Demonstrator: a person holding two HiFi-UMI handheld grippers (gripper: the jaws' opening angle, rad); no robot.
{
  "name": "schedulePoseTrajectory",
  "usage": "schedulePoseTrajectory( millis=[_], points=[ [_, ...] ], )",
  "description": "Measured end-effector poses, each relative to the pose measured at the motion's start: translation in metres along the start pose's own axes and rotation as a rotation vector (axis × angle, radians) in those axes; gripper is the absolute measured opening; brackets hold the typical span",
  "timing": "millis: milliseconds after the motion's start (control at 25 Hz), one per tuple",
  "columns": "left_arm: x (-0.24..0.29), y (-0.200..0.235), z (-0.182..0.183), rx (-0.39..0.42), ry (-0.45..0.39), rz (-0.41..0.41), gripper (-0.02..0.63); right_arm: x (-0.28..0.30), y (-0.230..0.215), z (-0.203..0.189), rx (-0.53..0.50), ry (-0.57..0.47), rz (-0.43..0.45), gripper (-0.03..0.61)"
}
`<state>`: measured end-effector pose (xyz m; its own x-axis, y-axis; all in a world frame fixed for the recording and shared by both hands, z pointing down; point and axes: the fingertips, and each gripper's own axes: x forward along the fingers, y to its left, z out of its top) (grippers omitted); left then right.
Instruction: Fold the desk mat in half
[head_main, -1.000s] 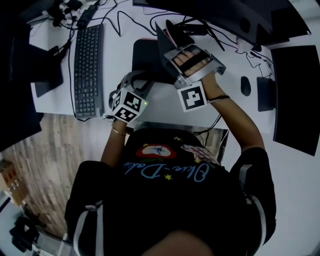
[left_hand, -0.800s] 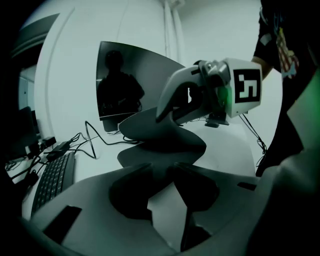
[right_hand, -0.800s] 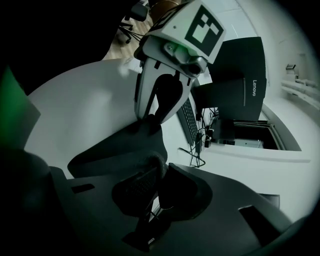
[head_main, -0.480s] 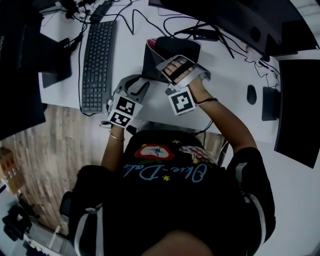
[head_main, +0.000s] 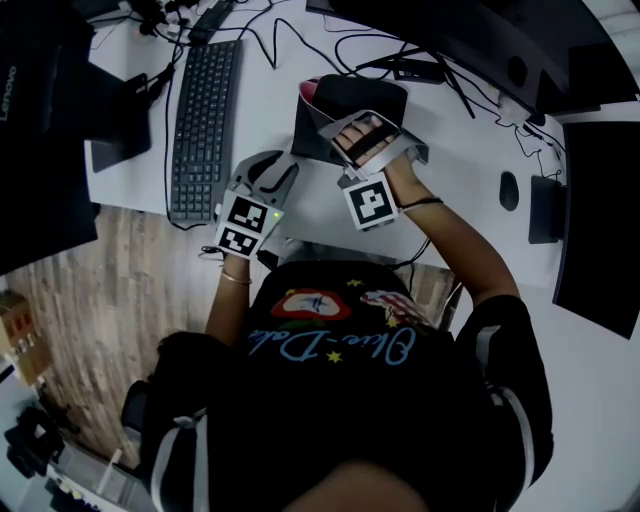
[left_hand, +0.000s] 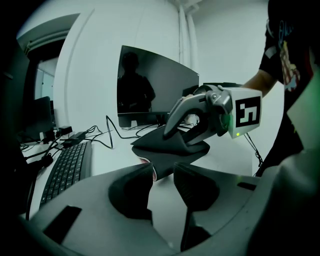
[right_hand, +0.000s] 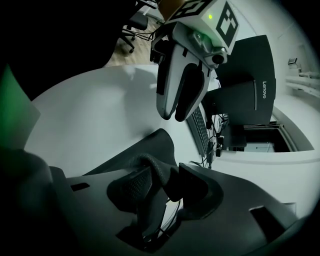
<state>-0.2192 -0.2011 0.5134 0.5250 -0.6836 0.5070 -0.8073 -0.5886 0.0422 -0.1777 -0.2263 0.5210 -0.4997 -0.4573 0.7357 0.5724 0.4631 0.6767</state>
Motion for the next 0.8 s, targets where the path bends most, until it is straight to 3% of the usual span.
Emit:
schedulePoseTrajectory(
  millis=[320, 360, 480, 640, 800],
  points=[
    [-0.01, 0.001, -0.004, 0.004, -0.006, 0.004, 0.126, -0.001, -0.009, -0.012, 0.067, 0.089, 0.034, 0.205],
    [-0.012, 0.002, -0.005, 0.005, -0.006, 0.004, 0.126, 0.0, -0.014, -0.013, 0.119, 0.097, 0.021, 0.238],
    [-0.018, 0.003, -0.008, 0.012, -0.006, 0.006, 0.126, 0.0, -0.024, -0.015, 0.313, 0.09, 0.012, 0.256],
    [-0.027, 0.005, -0.008, 0.023, -0.015, 0.006, 0.126, -0.004, -0.027, -0.022, 0.391, 0.12, -0.043, 0.258],
    [-0.032, 0.007, -0.002, 0.033, -0.041, -0.012, 0.126, -0.021, -0.035, -0.023, 0.589, 0.09, -0.143, 0.258]
  ],
)
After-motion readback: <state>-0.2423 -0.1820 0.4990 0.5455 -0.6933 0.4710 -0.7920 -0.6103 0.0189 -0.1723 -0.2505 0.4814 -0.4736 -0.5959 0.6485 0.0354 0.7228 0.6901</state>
